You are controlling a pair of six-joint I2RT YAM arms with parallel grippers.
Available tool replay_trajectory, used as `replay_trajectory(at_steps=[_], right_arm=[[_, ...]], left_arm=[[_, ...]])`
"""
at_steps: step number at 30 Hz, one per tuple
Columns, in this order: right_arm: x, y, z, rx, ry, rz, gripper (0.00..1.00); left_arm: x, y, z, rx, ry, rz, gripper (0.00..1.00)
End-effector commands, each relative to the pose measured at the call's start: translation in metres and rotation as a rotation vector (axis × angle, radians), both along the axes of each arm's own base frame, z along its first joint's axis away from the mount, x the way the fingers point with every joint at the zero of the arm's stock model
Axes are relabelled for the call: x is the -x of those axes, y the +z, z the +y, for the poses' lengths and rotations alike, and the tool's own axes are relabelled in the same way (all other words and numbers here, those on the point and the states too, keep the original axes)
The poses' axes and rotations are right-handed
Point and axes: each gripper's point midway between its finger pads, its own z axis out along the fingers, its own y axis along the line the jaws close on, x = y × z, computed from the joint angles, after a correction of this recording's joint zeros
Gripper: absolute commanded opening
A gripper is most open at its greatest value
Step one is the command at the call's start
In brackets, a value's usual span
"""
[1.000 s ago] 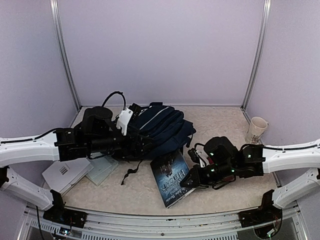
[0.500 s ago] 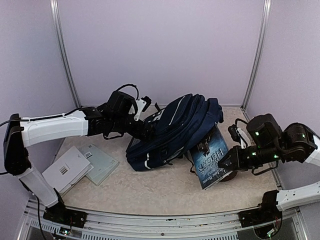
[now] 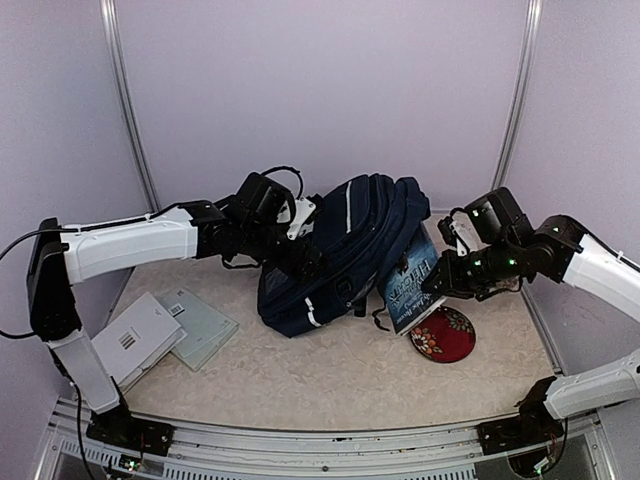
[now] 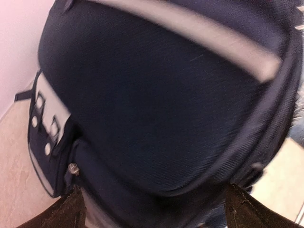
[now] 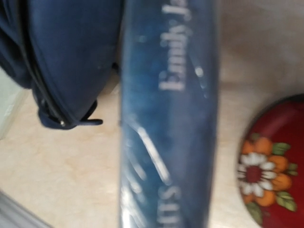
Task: Pack the student bag
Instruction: Pick up the largest pocket of the bag from the student bag, then place the book in the largest pocket of the bag.
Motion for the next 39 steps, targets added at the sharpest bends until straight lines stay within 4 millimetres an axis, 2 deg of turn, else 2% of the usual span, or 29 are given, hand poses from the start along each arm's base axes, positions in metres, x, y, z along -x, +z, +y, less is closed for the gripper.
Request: replay_trajectory(at_steps=[1,4,8,11,15,18,19,20,21,23,24,26,27,28,30,32,36,39], right_arm=[[-0.003,0.080,0.042,-0.271,0.176,-0.267,0.00],[0.001,0.073,0.041,-0.294,0.177,-0.256,0.00],[0.006,0.064,0.047,-0.313,0.205,-0.218,0.00],[0.007,0.066,0.047,-0.323,0.205,-0.221,0.00],[0.007,0.067,0.046,-0.316,0.208,-0.220,0.00],[0.007,0.069,0.045,-0.306,0.209,-0.222,0.00],[0.008,0.071,0.046,-0.306,0.214,-0.225,0.00],[0.008,0.072,0.046,-0.300,0.220,-0.225,0.00],[0.008,0.072,0.045,-0.288,0.222,-0.221,0.00],[0.009,0.072,0.040,-0.250,0.222,-0.216,0.00],[0.011,0.068,0.036,-0.220,0.222,-0.202,0.00],[0.014,0.063,0.024,-0.159,0.211,-0.182,0.00],[0.016,0.061,0.016,-0.126,0.199,-0.171,0.00],[0.017,0.059,0.006,-0.092,0.180,-0.166,0.00],[0.018,0.053,-0.018,-0.014,0.126,-0.154,0.00],[0.019,0.051,-0.041,0.049,0.071,-0.151,0.00],[0.013,0.053,-0.091,0.213,-0.074,-0.160,0.00],[0.007,0.060,-0.125,0.338,-0.186,-0.178,0.00]], left_arm=[[0.043,0.092,-0.048,0.222,-0.195,-0.159,0.99],[0.041,0.087,-0.068,0.219,-0.219,-0.175,0.99],[0.004,0.068,-0.080,0.105,-0.122,-0.209,0.99],[-0.015,0.067,-0.082,0.080,-0.068,-0.252,0.99],[-0.005,0.058,-0.104,0.099,-0.154,-0.240,0.99],[-0.003,0.043,-0.112,0.069,-0.181,-0.215,0.98],[-0.005,0.037,-0.112,0.055,-0.180,-0.204,0.92],[-0.008,0.034,-0.111,0.047,-0.178,-0.196,0.75],[-0.012,0.034,-0.109,0.046,-0.166,-0.187,0.52],[-0.018,0.040,-0.099,0.058,-0.135,-0.195,0.06],[-0.021,0.045,-0.092,0.064,-0.115,-0.213,0.00],[-0.029,0.060,-0.069,0.066,-0.056,-0.260,0.00],[-0.036,0.061,-0.056,0.056,-0.017,-0.271,0.00],[-0.042,0.072,-0.039,0.062,0.033,-0.292,0.00],[-0.054,0.085,-0.007,0.061,0.122,-0.325,0.00],[-0.058,0.102,0.016,0.083,0.173,-0.370,0.00],[-0.055,0.140,0.048,0.139,0.239,-0.464,0.00],[-0.052,0.158,0.062,0.146,0.257,-0.524,0.00]])
